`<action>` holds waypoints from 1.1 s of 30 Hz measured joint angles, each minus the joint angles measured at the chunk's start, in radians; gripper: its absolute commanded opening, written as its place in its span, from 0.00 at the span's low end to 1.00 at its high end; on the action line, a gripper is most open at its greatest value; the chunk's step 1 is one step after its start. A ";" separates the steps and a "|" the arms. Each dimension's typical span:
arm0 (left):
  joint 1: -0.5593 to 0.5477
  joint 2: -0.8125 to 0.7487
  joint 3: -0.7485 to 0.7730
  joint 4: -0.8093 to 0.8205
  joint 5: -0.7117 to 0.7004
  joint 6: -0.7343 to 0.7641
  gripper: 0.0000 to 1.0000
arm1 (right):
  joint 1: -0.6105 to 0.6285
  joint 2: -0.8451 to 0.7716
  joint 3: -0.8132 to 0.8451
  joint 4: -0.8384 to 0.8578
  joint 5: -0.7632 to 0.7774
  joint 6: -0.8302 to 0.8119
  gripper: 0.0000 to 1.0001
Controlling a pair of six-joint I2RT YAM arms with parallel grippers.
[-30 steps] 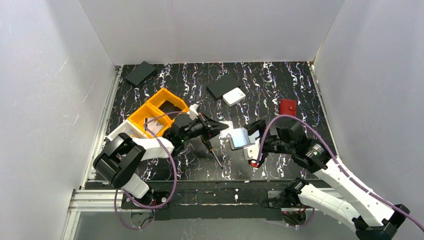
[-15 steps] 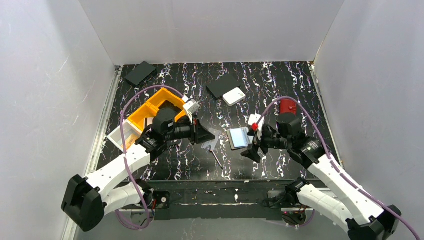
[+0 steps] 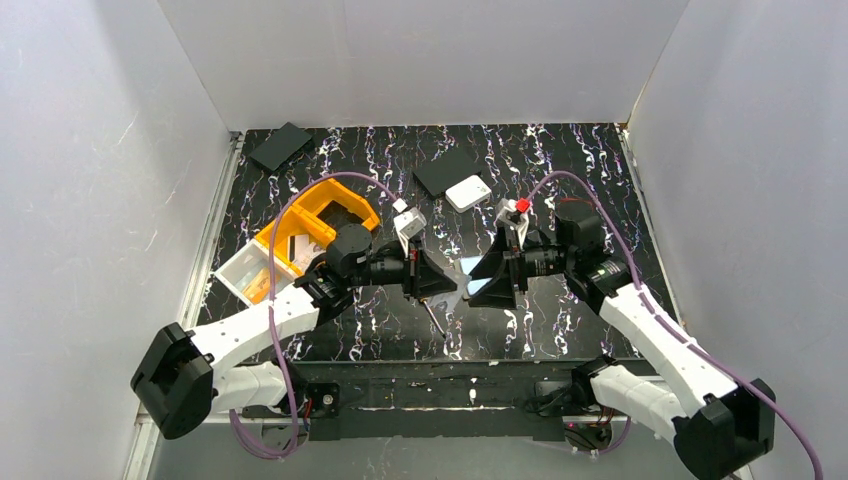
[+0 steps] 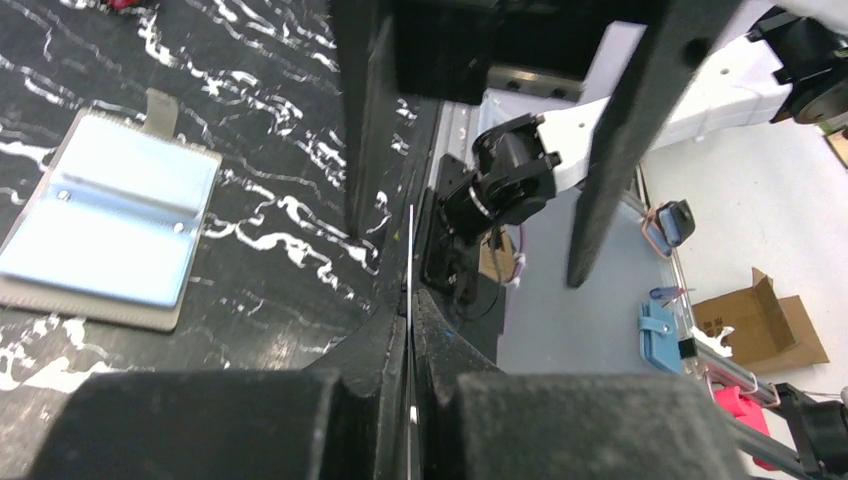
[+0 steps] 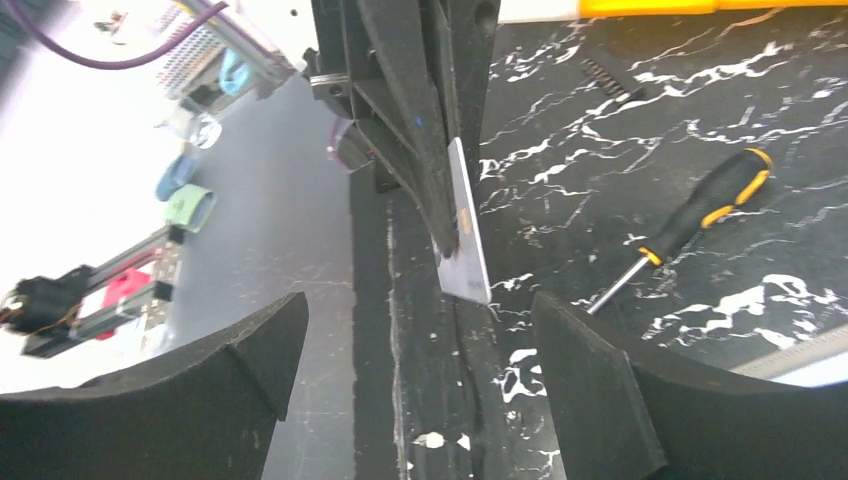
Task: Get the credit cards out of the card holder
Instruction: Place the credit card in the storage box.
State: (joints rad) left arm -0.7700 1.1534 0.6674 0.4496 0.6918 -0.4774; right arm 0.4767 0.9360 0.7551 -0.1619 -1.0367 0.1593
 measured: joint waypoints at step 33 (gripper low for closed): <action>-0.074 0.000 -0.082 0.327 -0.277 -0.259 0.86 | -0.035 0.060 -0.082 0.383 -0.158 0.282 0.01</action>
State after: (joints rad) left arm -0.8444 1.1534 0.5850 0.7769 0.4152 -0.7364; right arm 0.4419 0.9955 0.6727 0.2211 -1.1946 0.4408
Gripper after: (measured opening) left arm 0.743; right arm 0.033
